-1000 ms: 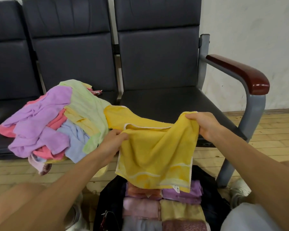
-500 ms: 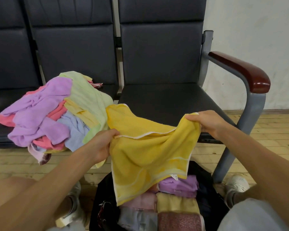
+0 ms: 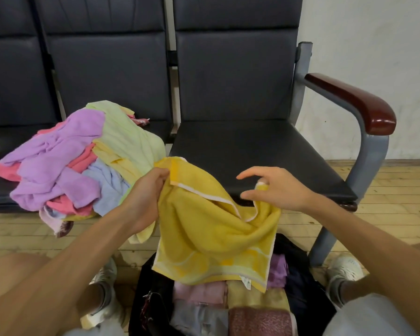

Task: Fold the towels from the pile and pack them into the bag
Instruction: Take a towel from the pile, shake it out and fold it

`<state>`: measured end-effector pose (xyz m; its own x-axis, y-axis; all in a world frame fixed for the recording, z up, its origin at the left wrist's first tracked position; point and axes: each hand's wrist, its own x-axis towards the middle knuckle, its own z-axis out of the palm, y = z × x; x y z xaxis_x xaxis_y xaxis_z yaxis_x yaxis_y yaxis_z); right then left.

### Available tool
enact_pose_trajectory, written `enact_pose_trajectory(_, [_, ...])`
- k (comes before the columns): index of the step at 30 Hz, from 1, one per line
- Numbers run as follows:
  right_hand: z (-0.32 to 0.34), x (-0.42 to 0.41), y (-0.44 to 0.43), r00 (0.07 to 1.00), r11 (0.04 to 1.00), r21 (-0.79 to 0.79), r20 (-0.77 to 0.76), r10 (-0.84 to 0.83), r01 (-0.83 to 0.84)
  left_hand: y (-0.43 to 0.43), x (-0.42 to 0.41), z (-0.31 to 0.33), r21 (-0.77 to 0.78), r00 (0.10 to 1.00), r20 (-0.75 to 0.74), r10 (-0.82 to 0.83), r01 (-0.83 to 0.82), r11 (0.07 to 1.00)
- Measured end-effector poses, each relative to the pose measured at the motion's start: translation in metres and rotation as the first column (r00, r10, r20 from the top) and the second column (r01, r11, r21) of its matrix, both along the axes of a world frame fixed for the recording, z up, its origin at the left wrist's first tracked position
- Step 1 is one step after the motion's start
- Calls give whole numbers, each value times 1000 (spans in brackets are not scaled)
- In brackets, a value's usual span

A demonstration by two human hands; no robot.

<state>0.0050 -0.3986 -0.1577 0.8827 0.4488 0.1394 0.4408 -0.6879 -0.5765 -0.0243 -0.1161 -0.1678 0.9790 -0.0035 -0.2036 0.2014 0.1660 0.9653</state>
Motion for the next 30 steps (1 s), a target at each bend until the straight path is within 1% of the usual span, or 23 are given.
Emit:
enact_pose_trajectory(3, [2, -11, 30, 998, 995, -80, 11, 61, -60, -7, -8, 5, 32, 998, 26, -57, 56, 998])
enact_pose_trajectory(6, [-8, -15, 52, 997, 993, -100, 32, 67, -64, -12, -13, 6, 103, 993, 38, -112, 108, 989])
enact_pose_trajectory(9, [-15, -15, 60, 995, 996, -68, 68, 70, -66, -13, -15, 5, 142, 985, 66, -158, 148, 979])
enact_pose_trajectory(13, [-14, -14, 60, 1000, 1000, -11, -10, 23, -23, -12, -18, 4, 183, 972, 104, -213, 192, 964])
enact_pose_trajectory(15, [-15, -14, 63, 1000, 1000, -6, -13, 24, -24, -14, -18, 3, 193, 965, 122, -231, 206, 959])
enact_pose_trajectory(17, [-14, -14, 64, 999, 999, 18, -47, 29, -28, -17, -17, 4, 186, 969, 124, -215, 190, 964])
enact_pose_trajectory(18, [-10, -14, 64, 996, 998, 58, -88, 19, -14, -17, -17, 5, 177, 972, 122, -202, 179, 968])
enact_pose_trajectory(21, [10, -15, 52, 962, 957, 269, -272, -28, 104, -11, -12, 7, 124, 985, 84, -149, 138, 983])
enact_pose_trajectory(24, [19, -12, 29, 889, 836, 437, -442, -121, 331, 0, -10, 8, 95, 996, 51, -79, 74, 993])
enact_pose_trajectory(26, [19, -10, 12, 809, 730, 461, -547, -214, 505, 4, -11, 7, 111, 998, 52, -31, 25, 994])
enact_pose_trajectory(27, [16, -9, 4, 766, 690, 442, -588, -260, 574, 6, -13, 6, 119, 999, 45, -10, 5, 993])
enact_pose_trajectory(28, [13, -7, -4, 729, 668, 410, -615, -299, 620, 6, -15, 5, 132, 999, 39, -7, 2, 991])
enact_pose_trajectory(30, [7, -5, -17, 680, 658, 353, -651, -338, 665, 9, -17, 1, 195, 999, 21, -44, 39, 980])
